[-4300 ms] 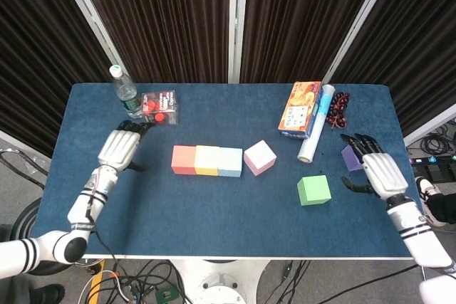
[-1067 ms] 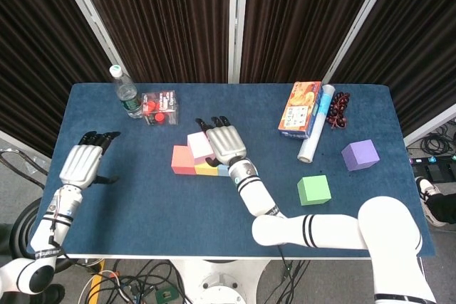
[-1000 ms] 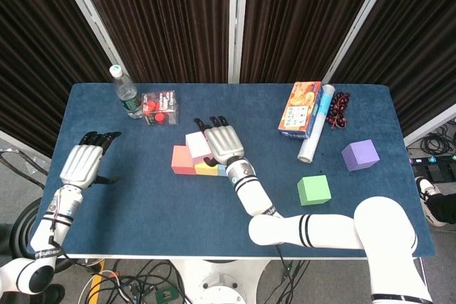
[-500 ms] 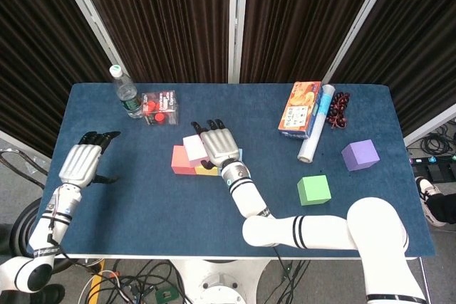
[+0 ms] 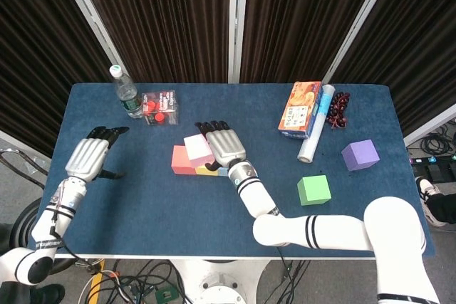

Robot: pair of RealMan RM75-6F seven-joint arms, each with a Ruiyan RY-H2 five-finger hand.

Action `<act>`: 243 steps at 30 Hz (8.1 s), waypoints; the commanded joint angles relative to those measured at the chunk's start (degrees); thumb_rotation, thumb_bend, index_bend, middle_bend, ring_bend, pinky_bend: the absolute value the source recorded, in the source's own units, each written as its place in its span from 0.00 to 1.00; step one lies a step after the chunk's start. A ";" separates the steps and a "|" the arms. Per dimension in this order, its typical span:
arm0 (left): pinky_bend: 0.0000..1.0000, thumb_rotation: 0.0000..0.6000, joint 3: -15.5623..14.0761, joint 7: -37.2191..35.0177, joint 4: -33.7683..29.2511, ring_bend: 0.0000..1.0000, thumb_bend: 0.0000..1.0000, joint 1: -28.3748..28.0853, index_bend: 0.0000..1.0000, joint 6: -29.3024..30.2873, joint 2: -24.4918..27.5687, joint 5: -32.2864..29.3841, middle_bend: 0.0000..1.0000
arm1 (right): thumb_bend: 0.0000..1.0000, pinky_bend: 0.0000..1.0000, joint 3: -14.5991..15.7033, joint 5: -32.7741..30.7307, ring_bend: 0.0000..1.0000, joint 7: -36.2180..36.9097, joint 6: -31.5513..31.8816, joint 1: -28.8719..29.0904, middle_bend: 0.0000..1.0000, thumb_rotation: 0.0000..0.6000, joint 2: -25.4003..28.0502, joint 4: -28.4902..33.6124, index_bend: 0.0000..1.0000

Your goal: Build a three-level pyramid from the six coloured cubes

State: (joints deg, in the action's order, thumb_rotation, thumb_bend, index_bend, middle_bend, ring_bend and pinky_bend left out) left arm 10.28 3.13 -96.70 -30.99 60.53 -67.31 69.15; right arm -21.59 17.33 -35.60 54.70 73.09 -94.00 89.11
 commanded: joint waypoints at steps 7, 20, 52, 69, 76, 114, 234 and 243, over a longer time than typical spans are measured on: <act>0.12 1.00 2.42 -6.36 -0.27 0.17 0.00 -3.41 0.14 -2.10 -1.12 4.09 0.18 | 0.16 0.00 1.99 15.06 0.00 12.01 0.36 -13.38 0.07 1.00 15.87 13.88 0.00; 0.12 1.00 6.33 -3.09 -1.17 0.13 0.00 -13.89 0.14 -11.53 -6.83 -3.28 0.17 | 0.17 0.00 6.09 35.49 0.00 28.09 3.45 -29.64 0.07 1.00 32.01 19.48 0.00; 0.12 1.00 5.60 25.23 2.79 0.13 0.00 -29.94 0.14 -6.83 -16.51 -37.49 0.23 | 0.17 0.00 6.73 42.99 0.00 41.59 -3.32 -33.76 0.07 1.00 33.55 11.71 0.00; 0.12 1.00 4.68 23.81 2.51 0.26 0.12 -29.57 0.36 -5.33 -16.15 -32.47 0.42 | 0.17 0.00 6.35 44.01 0.00 43.97 -4.01 -34.52 0.07 1.00 33.20 10.07 0.00; 0.12 1.00 3.34 14.10 3.47 0.26 0.12 -27.06 0.36 -12.89 -9.42 -16.56 0.41 | 0.17 0.00 6.41 43.71 0.00 43.48 -3.59 -34.97 0.07 1.00 33.41 10.59 0.00; 0.11 1.00 -0.56 -15.02 20.18 0.26 0.11 -26.86 0.36 -19.61 -11.95 10.24 0.39 | 0.17 0.00 6.23 40.29 0.00 39.90 -2.76 -35.26 0.07 1.00 32.07 11.15 0.00; 0.11 1.00 -2.45 -11.54 0.05 0.13 0.02 -1.21 0.07 3.08 2.60 4.89 0.15 | 0.28 0.00 15.77 63.68 0.04 44.81 2.77 -44.01 0.38 1.00 23.23 -0.33 0.00; 0.11 1.00 -2.93 -10.22 -0.20 0.13 0.02 0.65 0.07 5.49 2.63 6.93 0.15 | 0.28 0.00 6.45 47.83 0.04 35.96 -4.84 -35.36 0.37 1.00 26.22 10.89 0.00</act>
State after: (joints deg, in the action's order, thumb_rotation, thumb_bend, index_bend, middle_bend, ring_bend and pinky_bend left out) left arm 7.45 -7.26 -97.02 -30.49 65.88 -64.57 75.91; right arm -11.95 70.16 4.39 52.51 34.33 -68.73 96.65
